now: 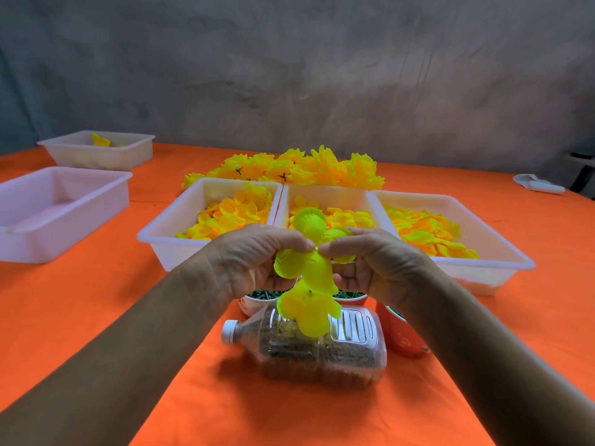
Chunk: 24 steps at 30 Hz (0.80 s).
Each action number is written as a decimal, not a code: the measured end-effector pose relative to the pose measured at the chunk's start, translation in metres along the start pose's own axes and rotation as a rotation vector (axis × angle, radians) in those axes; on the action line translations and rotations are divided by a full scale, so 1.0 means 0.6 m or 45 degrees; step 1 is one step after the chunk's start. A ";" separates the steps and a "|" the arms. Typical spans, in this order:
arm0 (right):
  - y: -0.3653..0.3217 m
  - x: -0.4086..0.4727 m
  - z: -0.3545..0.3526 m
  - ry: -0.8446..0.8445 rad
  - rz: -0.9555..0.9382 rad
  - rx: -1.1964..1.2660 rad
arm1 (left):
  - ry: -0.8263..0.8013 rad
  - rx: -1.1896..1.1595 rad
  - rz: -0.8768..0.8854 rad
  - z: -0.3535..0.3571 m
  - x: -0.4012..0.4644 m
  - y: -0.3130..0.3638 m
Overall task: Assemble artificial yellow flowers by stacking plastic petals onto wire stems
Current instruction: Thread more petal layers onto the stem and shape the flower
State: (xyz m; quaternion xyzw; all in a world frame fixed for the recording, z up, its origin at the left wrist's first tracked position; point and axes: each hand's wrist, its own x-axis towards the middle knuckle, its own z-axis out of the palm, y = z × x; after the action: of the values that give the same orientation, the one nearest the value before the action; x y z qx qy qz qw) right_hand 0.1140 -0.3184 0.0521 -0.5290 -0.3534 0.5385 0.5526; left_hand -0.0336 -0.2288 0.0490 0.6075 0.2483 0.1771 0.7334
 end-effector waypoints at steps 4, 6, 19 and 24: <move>0.003 0.000 -0.001 -0.012 0.002 0.005 | 0.029 0.014 0.004 -0.005 0.002 -0.004; 0.004 0.000 0.000 -0.015 -0.001 -0.005 | 0.031 0.027 -0.001 -0.005 0.001 -0.006; 0.003 0.002 0.001 -0.044 -0.027 -0.008 | 0.043 0.012 -0.005 -0.009 0.011 -0.014; 0.011 0.010 -0.002 -0.037 0.005 -0.038 | -0.015 0.037 -0.003 -0.017 0.014 -0.017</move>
State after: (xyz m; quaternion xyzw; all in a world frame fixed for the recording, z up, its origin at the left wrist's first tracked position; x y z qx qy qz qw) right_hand 0.1147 -0.3139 0.0447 -0.5299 -0.3683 0.5420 0.5383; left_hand -0.0332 -0.2177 0.0364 0.6189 0.2473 0.1691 0.7261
